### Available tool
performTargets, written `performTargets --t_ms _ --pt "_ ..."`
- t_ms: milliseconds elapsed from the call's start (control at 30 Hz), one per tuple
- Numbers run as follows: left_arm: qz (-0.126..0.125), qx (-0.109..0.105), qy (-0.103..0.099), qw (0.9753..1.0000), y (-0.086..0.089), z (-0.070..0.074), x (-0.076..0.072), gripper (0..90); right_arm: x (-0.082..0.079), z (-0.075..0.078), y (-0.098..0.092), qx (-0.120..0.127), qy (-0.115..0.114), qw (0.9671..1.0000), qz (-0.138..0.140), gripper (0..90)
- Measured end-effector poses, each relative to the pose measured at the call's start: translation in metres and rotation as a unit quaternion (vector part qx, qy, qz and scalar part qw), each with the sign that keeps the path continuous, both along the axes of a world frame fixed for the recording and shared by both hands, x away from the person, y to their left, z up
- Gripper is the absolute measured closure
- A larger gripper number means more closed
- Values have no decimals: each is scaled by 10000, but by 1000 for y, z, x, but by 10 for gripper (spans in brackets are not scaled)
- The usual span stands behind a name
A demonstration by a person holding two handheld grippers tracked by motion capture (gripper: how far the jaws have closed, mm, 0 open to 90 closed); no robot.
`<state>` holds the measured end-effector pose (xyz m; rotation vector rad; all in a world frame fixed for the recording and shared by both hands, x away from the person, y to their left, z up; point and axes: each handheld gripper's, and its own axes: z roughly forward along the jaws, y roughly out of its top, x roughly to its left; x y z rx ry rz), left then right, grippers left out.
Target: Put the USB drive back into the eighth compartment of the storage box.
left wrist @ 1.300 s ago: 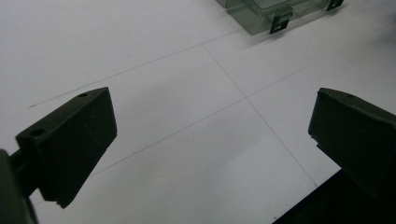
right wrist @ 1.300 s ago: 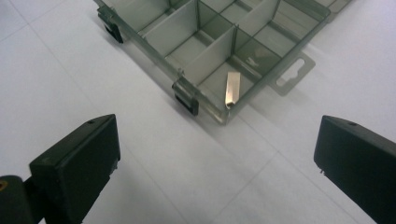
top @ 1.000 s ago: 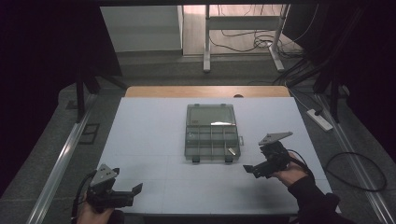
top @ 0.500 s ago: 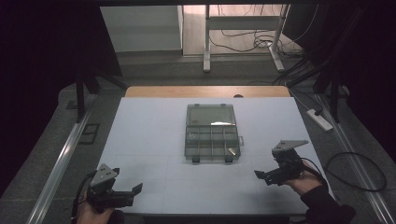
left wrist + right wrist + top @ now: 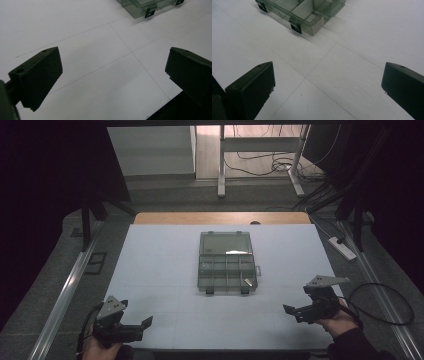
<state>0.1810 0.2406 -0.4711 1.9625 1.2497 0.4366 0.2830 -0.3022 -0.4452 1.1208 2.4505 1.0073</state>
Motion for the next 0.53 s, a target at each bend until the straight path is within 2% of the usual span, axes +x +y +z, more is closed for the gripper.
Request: performTargets --t_ms 233,433,533 --pt "-1 14 -7 10000 0 0 -1 10 -10 -3 -16 38 15 9996 -270 0" --pt "0 9 -5 10000 1 0 -1 10 -20 -5 -27 -86 67 9990 -438 0" --pt "2 9 -19 10000 0 0 -1 10 -22 -4 -30 -48 5 9987 -511 0"
